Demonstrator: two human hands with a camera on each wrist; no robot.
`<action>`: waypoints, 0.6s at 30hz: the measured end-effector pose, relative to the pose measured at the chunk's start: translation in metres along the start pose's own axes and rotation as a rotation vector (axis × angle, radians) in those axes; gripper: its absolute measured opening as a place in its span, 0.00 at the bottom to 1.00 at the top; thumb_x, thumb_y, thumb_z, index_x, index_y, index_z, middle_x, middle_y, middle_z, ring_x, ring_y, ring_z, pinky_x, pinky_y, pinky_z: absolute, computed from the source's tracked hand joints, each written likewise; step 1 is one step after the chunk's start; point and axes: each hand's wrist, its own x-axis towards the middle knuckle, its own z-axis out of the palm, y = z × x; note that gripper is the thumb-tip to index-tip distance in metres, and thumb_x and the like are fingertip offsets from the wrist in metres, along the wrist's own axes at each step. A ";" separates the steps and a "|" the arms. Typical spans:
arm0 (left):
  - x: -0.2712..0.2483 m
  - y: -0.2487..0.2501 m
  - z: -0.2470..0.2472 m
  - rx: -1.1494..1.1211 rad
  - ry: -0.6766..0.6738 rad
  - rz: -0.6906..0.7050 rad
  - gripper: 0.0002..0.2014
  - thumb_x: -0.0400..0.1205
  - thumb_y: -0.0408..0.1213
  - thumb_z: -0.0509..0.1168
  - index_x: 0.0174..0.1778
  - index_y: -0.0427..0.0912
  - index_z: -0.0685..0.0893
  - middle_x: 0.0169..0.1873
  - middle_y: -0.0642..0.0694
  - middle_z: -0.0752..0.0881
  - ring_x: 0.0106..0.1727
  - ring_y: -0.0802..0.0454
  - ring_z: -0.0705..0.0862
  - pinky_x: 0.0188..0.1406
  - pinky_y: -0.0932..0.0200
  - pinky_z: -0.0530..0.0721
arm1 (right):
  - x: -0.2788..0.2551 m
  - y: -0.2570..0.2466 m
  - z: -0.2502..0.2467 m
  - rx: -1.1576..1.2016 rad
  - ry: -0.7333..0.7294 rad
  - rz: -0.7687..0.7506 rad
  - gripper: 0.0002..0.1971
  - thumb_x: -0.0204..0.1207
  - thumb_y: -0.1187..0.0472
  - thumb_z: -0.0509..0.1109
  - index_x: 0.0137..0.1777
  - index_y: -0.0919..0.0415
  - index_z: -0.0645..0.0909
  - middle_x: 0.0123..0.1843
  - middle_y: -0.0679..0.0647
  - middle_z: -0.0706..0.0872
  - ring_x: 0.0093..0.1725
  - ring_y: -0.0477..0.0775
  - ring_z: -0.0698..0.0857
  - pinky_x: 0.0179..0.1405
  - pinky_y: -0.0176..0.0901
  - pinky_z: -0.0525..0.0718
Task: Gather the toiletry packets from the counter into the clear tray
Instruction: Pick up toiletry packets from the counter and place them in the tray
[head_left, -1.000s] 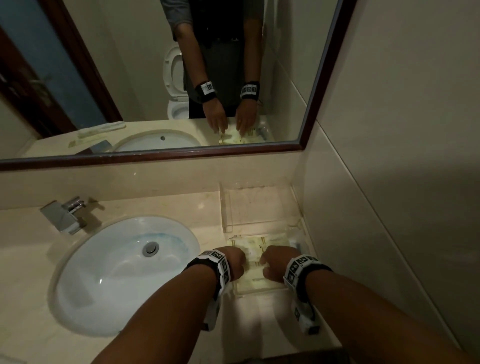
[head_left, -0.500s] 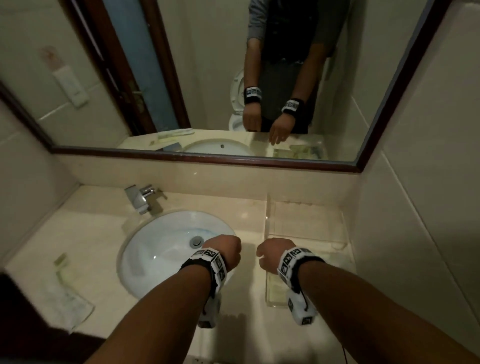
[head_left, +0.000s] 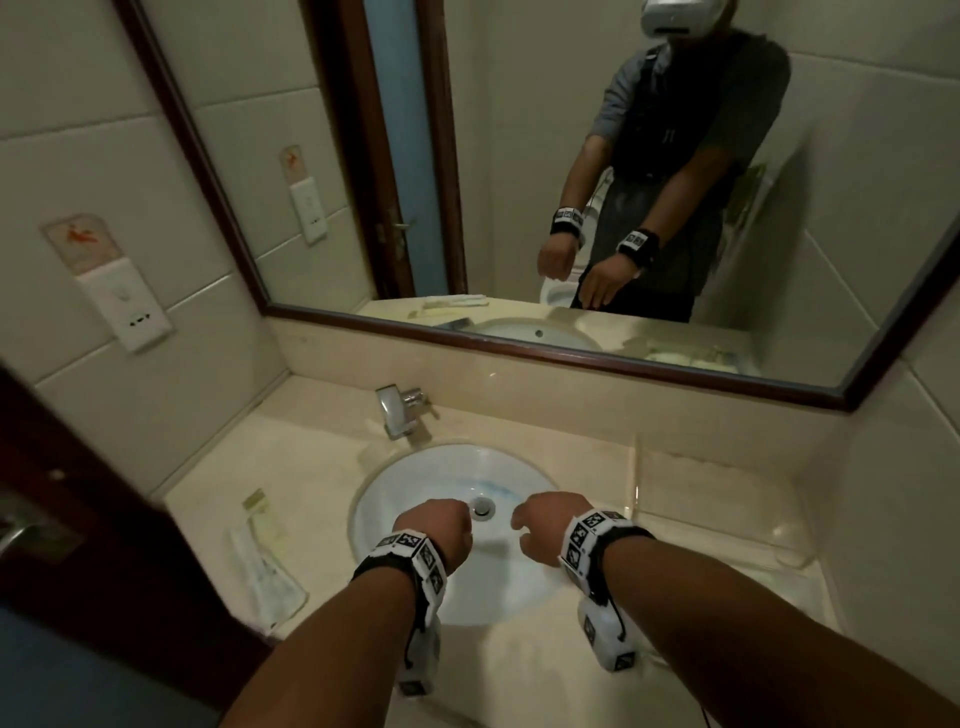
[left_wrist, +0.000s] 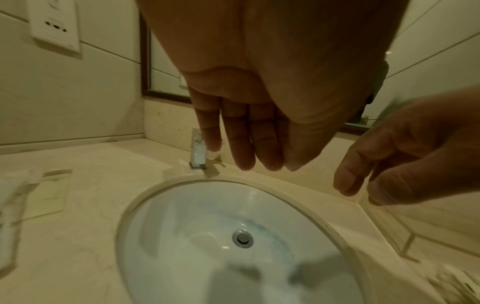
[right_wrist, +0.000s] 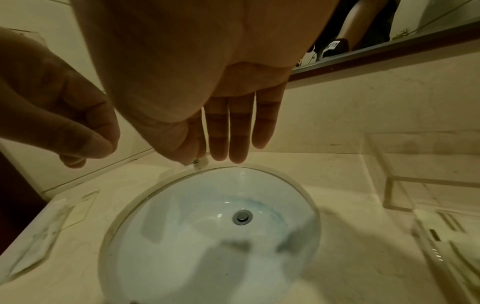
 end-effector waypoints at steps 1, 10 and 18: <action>-0.004 -0.010 0.000 -0.013 -0.009 -0.008 0.10 0.83 0.44 0.59 0.52 0.49 0.85 0.51 0.48 0.88 0.51 0.45 0.86 0.43 0.58 0.79 | 0.002 -0.009 -0.002 -0.005 0.006 -0.002 0.20 0.81 0.52 0.63 0.73 0.45 0.79 0.73 0.48 0.81 0.71 0.54 0.80 0.68 0.48 0.79; -0.025 -0.100 -0.001 -0.034 0.017 -0.037 0.11 0.82 0.42 0.57 0.52 0.49 0.85 0.51 0.48 0.88 0.53 0.43 0.86 0.47 0.56 0.80 | 0.015 -0.079 -0.015 0.006 0.069 0.004 0.23 0.82 0.49 0.62 0.77 0.44 0.75 0.75 0.49 0.79 0.73 0.55 0.78 0.69 0.46 0.75; -0.037 -0.150 0.006 -0.025 0.044 -0.024 0.11 0.83 0.42 0.56 0.52 0.50 0.85 0.51 0.48 0.88 0.52 0.45 0.86 0.46 0.56 0.80 | 0.025 -0.124 -0.020 0.033 0.073 0.042 0.22 0.82 0.49 0.62 0.76 0.45 0.77 0.75 0.48 0.80 0.72 0.55 0.79 0.69 0.47 0.76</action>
